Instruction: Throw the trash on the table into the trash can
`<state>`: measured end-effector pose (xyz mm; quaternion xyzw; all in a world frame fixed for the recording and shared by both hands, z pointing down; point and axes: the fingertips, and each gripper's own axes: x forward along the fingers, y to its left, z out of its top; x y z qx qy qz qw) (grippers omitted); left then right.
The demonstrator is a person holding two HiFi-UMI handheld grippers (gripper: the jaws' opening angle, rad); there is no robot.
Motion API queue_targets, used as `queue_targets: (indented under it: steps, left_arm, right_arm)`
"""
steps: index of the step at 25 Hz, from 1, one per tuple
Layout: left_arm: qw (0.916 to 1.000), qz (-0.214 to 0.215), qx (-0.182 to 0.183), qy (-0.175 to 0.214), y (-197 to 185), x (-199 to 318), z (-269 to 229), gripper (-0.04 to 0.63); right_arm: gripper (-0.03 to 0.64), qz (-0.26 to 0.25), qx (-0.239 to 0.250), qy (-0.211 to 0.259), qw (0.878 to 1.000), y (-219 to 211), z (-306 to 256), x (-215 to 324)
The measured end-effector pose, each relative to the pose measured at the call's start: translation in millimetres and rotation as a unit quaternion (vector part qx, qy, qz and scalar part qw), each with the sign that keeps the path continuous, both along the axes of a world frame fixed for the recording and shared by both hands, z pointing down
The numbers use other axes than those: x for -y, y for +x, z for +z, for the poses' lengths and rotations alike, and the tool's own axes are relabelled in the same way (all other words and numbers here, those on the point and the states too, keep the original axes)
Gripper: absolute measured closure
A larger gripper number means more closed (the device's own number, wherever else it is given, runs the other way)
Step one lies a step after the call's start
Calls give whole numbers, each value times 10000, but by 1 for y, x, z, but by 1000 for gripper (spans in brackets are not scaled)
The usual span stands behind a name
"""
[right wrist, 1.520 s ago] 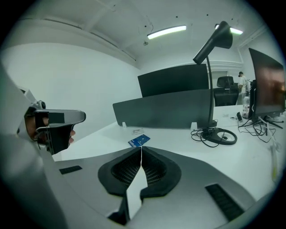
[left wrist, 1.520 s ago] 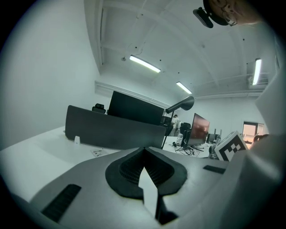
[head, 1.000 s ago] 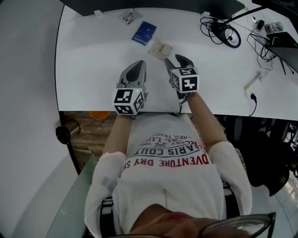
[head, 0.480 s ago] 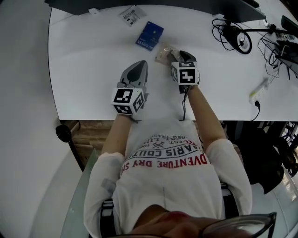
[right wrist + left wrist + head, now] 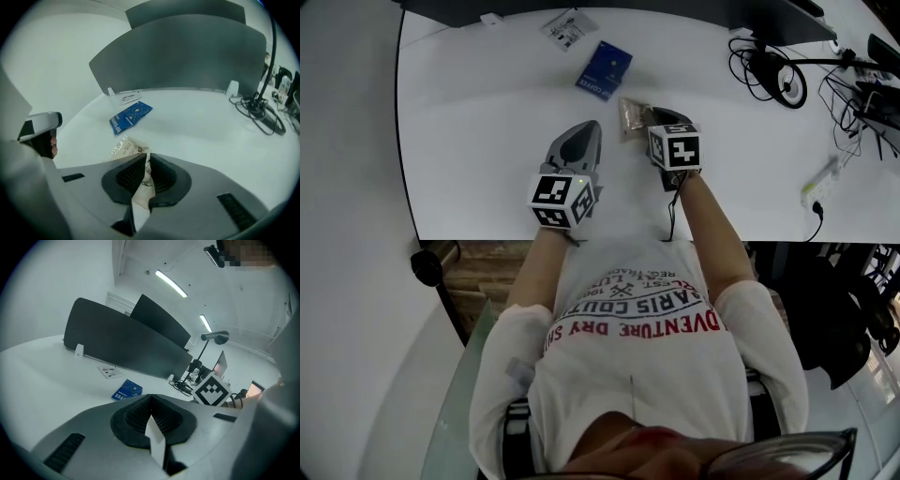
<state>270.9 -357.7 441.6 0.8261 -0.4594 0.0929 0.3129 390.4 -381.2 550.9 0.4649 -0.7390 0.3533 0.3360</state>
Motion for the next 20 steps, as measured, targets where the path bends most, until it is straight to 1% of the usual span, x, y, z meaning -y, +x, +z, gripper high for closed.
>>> queue_targets:
  steps: [2, 3, 7, 10, 13, 16, 18, 20]
  left_arm:
    - [9999, -128, -47, 59, -4, -6, -8, 572]
    - [9997, -213, -42, 110, -7, -10, -13, 572]
    - [9970, -640, 117, 420, -21, -36, -32, 572]
    - [9921, -1101, 204, 567, -38, -69, -43, 572]
    - [9838, -1639, 308, 662, -59, -113, -52, 572]
    - [9743, -2103, 451, 676, -87, -161, -57, 572]
    - [9644, -2502, 533, 663, -113, -191, -58, 572]
    - [9501, -3000, 600, 611, -144, -222, -58, 572]
  right_arm:
    - [569, 18, 332, -140, 9993, -7, -4, -13]
    - [571, -12, 436, -121, 9990, -10, -8, -19]
    - [571, -357, 611, 323, 9970, -27, -42, -35]
    - [571, -829, 698, 693, 9917, -49, -69, -53]
    - [571, -1417, 816, 928, 9822, -77, -92, -81]
    - [571, -1939, 1040, 983, 9705, -113, -109, -118]
    - [571, -2342, 1174, 992, 9600, -147, -115, -141]
    - [571, -2846, 1270, 973, 9452, -187, -118, -165]
